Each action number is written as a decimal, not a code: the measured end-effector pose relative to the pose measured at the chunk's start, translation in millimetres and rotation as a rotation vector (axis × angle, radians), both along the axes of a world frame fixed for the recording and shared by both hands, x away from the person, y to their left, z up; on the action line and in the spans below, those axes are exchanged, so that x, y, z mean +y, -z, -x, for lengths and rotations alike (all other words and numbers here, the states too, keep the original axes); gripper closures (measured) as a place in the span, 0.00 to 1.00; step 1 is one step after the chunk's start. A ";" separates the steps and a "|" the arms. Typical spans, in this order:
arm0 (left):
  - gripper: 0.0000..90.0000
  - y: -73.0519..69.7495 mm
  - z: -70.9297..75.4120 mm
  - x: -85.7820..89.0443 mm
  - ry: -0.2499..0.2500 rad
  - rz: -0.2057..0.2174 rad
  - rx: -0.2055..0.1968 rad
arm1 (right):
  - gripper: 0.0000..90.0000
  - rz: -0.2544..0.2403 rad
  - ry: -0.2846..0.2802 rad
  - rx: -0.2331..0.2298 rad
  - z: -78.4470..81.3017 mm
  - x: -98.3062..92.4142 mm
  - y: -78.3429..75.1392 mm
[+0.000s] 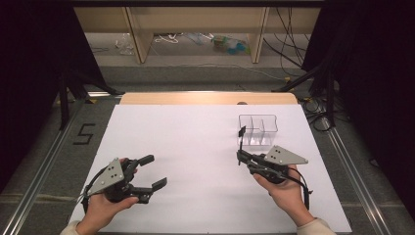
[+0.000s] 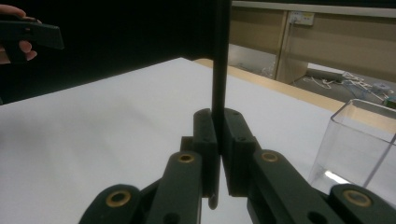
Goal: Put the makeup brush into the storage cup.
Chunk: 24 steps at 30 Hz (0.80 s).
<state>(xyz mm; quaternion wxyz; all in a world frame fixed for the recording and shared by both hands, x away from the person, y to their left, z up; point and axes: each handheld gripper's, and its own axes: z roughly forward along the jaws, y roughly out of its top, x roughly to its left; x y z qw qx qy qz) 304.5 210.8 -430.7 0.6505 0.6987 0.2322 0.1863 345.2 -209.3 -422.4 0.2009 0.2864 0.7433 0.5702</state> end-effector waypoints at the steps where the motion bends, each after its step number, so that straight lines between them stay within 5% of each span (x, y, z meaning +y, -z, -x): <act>1: 0.18 0.2 -0.7 1.0 -0.004 0.003 0.001 | 0.95 0.002 0.002 0.001 -0.4 -1.0 -0.4; 24: 0.18 5.2 -2.4 0.3 -0.020 -0.032 0.000 | 0.95 -0.013 0.080 -0.039 -15.2 -16.6 -6.5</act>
